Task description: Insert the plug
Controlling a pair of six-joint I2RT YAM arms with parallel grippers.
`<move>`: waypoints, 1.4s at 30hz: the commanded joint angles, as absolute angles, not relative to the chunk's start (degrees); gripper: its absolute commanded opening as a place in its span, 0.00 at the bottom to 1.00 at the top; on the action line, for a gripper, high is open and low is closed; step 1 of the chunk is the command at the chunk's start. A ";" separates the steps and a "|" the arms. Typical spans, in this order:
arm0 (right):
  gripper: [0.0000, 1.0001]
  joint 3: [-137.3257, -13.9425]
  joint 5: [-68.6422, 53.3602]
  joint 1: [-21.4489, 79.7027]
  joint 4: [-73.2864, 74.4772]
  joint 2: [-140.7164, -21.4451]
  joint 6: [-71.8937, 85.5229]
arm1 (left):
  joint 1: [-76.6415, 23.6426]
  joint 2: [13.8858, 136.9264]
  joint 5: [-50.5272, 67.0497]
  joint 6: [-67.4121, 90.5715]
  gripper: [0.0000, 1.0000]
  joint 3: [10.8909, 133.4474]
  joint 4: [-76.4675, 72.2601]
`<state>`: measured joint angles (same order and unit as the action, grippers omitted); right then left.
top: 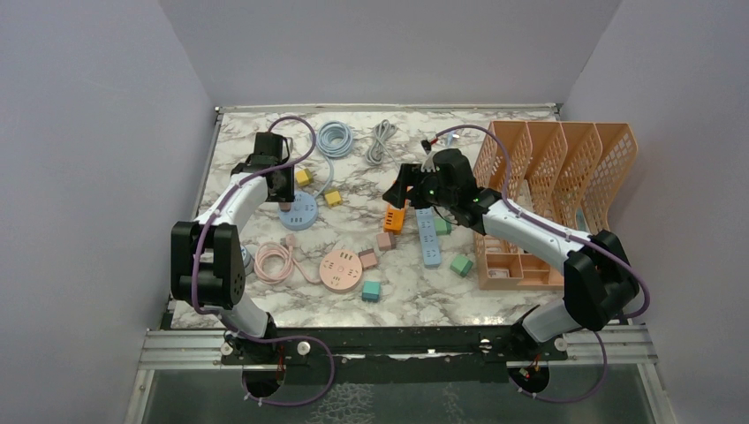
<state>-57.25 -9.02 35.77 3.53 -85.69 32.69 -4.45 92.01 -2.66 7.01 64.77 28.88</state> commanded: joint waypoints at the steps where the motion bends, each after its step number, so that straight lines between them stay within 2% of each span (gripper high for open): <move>1: 0.70 -56.49 -7.65 35.60 4.35 -83.82 32.74 | -4.06 94.32 -3.27 7.15 0.00 65.68 31.81; 14: 0.70 -56.93 -6.56 35.60 4.43 -83.89 32.61 | -4.08 99.34 -1.68 12.97 0.00 59.43 29.83; 25: 0.70 -57.79 -6.63 35.60 3.79 -85.29 32.69 | -4.25 85.11 -8.33 22.60 0.00 49.74 25.35; 31: 0.70 -58.02 -7.47 35.60 3.15 -85.79 33.04 | -5.57 81.28 -12.32 29.03 0.14 45.15 24.07; 38: 0.70 -56.91 -8.94 35.60 2.08 -85.86 33.74 | -9.91 80.08 -16.44 33.43 0.17 41.75 23.59; 42: 0.70 -56.16 -9.23 35.60 1.63 -85.66 34.09 | -12.74 80.90 -18.78 34.30 0.14 40.86 23.67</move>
